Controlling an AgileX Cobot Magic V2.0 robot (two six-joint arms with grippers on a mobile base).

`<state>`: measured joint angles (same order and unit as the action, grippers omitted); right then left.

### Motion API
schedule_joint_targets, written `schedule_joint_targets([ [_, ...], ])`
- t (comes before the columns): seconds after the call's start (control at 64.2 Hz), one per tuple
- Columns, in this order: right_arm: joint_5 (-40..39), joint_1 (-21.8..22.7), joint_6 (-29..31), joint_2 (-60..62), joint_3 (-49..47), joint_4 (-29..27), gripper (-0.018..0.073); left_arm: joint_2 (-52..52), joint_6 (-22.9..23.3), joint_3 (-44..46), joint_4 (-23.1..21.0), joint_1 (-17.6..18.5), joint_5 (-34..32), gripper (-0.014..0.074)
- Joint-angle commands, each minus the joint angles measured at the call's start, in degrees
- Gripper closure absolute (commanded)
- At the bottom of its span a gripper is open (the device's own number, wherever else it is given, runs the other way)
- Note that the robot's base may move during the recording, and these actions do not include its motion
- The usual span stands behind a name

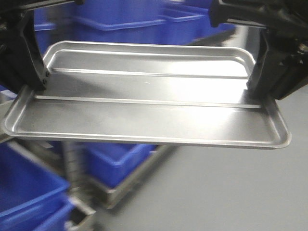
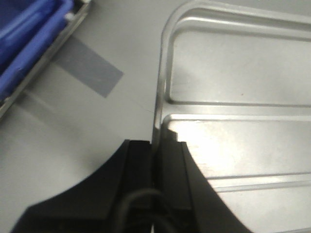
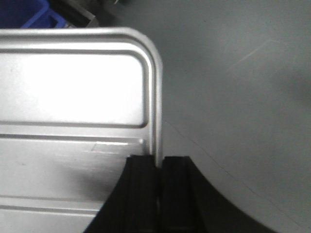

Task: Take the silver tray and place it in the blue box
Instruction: 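Hold the tray level in both grippers while the base drives away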

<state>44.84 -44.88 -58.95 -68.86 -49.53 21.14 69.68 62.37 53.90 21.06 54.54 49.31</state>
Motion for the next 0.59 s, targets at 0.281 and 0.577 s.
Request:
schedule_joint_targets([
  [0.281,-0.2,0.1,0.1,1.6,-1.3,2.3,0.0527,-1.6,0.9,1.3,2.0,0.3,-0.4,0.0700],
  [0.577,-0.2,0.1,0.1,1.6,-1.3,2.3,0.0527,-1.6,0.9,1.3,2.0,0.3,-0.4,0.0700],
])
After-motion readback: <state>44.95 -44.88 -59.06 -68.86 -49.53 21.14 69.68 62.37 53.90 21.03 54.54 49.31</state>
